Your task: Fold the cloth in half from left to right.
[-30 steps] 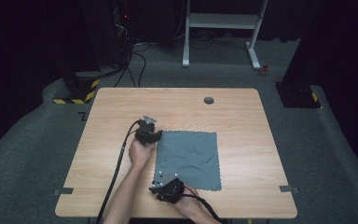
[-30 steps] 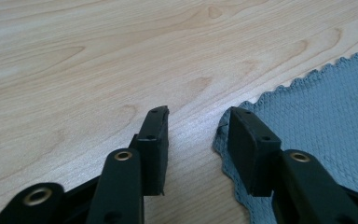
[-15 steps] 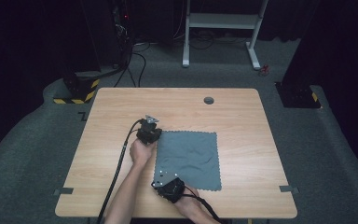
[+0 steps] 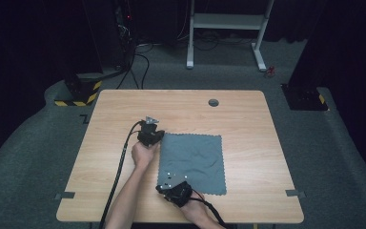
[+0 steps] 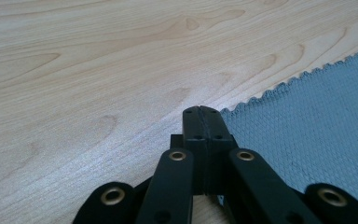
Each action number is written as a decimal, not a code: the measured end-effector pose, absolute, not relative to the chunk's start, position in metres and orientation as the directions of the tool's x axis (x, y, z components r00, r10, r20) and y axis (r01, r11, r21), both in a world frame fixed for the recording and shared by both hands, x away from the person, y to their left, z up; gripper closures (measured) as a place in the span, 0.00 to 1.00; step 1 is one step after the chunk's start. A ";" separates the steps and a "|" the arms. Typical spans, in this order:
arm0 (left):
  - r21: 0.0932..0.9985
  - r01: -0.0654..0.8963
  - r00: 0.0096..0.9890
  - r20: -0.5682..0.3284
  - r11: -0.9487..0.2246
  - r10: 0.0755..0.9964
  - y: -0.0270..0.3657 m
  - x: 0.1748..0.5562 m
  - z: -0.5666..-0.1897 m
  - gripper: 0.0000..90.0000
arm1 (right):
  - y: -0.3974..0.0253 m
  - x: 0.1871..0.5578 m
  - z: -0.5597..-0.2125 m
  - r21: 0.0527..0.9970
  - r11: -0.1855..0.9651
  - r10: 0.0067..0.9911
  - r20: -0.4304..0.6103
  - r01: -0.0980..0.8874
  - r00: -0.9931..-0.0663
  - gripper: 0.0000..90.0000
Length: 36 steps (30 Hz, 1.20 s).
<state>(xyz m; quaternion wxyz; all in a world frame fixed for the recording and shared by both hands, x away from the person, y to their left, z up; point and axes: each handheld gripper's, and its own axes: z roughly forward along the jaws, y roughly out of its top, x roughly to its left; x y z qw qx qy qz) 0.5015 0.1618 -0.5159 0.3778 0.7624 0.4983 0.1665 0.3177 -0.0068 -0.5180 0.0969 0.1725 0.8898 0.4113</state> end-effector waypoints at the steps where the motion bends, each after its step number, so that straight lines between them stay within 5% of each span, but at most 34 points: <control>1: 0.745 0.632 0.448 -0.126 -0.214 0.885 0.162 0.502 -0.516 1.00 | -0.007 0.318 -0.518 0.765 0.602 0.387 -0.031 0.227 -0.922 1.00; 36: 0.758 0.624 0.444 -0.144 -0.190 0.884 0.192 0.494 -0.483 1.00 | -0.004 0.314 -0.500 0.806 0.559 0.349 -0.016 0.195 -0.937 1.00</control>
